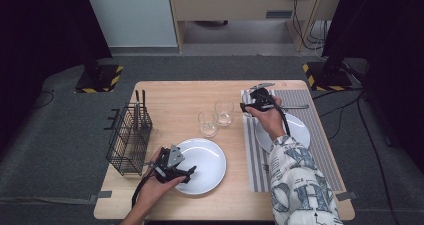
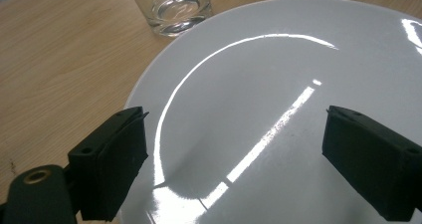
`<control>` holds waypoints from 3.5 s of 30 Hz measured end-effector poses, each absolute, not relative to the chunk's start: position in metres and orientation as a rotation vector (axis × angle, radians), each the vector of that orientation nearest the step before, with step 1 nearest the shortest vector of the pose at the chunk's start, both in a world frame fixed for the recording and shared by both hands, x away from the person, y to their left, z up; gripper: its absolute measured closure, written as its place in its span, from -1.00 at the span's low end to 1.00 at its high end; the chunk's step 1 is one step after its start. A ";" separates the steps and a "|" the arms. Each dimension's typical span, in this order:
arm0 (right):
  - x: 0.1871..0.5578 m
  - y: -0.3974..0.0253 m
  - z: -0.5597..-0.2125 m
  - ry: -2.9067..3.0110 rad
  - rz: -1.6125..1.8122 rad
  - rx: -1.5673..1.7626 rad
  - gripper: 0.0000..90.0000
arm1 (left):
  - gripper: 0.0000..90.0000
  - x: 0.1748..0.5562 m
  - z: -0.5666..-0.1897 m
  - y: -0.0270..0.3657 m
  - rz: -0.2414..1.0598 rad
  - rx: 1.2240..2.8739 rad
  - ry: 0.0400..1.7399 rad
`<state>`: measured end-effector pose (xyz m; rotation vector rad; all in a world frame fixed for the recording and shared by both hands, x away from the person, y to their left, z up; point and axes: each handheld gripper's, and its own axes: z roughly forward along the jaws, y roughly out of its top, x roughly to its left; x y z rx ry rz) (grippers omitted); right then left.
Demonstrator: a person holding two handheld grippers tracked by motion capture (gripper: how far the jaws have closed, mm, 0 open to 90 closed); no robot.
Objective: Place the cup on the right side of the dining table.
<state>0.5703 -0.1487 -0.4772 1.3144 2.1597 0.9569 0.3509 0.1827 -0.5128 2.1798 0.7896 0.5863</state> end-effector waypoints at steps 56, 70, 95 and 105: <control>0.572 -0.158 -0.496 2.148 0.952 1.364 -0.57 | -0.78 0.350 -0.513 0.180 0.590 2.191 0.776; 0.568 -0.159 -0.497 2.155 0.941 1.363 -0.58 | -0.78 0.349 -0.513 0.179 0.590 2.196 0.769; 0.570 -0.157 -0.503 2.186 0.922 1.435 -0.82 | -0.78 0.349 -0.513 0.178 0.589 2.199 0.762; 0.566 -0.162 -0.506 2.199 0.922 1.473 -0.84 | -0.78 0.349 -0.514 0.177 0.588 2.202 0.760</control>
